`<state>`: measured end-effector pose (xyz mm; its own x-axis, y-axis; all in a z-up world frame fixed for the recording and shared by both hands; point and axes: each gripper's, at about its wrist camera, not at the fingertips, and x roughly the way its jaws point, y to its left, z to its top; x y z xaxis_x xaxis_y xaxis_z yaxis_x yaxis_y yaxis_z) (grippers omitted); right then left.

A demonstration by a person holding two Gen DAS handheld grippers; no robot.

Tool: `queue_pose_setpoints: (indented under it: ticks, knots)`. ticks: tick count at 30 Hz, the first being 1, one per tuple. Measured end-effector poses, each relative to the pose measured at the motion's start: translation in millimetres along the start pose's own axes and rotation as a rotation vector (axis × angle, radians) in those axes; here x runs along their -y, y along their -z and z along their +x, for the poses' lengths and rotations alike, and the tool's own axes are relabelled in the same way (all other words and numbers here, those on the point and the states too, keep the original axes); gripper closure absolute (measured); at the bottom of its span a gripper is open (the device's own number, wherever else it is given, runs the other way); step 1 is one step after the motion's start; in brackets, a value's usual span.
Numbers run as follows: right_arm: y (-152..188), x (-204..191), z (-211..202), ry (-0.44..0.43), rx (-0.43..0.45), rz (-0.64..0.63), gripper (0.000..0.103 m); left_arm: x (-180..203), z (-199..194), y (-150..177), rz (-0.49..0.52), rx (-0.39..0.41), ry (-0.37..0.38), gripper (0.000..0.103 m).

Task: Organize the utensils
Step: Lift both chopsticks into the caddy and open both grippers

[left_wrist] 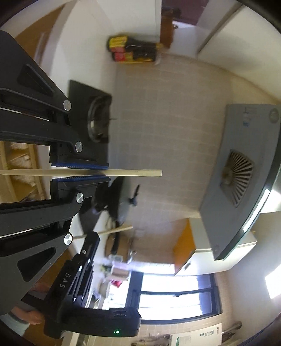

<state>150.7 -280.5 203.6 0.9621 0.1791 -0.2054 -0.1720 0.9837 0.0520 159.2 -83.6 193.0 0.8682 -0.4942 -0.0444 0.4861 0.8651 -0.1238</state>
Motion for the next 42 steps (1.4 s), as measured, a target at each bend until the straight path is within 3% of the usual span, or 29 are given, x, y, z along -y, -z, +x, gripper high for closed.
queue_pose_setpoints:
  ticks: [5, 13, 23, 25, 27, 30, 32, 33, 34, 35, 42]
  knots:
    - [2, 11, 38, 0.019, 0.038, -0.005, 0.099, -15, 27, 6, -0.037, 0.066, -0.007, 0.099]
    - [32, 26, 81, 0.019, -0.003, 0.046, 0.099, -30, 62, 42, -0.023, 0.047, -0.099, 0.099]
    - [62, 28, 81, 0.016, 0.011, 0.044, 0.098, -36, 59, 72, 0.004, 0.072, -0.141, 0.097]
    - [65, 29, 76, 0.004, -0.005, 0.044, 0.098, -38, 56, 76, -0.012, 0.062, -0.137, 0.082]
    - [68, 29, 68, -0.004, -0.013, 0.047, 0.096, -43, 49, 78, -0.044, 0.051, -0.127, 0.074]
    - [71, 28, 50, -0.003, -0.024, 0.052, 0.088, -49, 38, 78, -0.082, 0.033, -0.113, 0.072]
    - [75, 28, 36, -0.008, -0.034, 0.055, 0.079, -51, 29, 76, -0.100, 0.018, -0.095, 0.060]
    - [76, 27, 29, -0.010, -0.039, 0.057, 0.075, -52, 19, 75, -0.111, 0.014, -0.084, 0.049]
    - [79, 26, 20, -0.018, -0.048, 0.061, 0.065, -52, 12, 74, -0.118, 0.013, -0.077, 0.040]
    - [82, 24, 13, -0.021, -0.055, 0.062, 0.055, -51, 4, 73, -0.125, 0.006, -0.070, 0.038]
    - [110, 0, -36, -0.033, -0.123, 0.074, 0.055, -31, -51, 87, -0.133, -0.086, -0.038, 0.022]
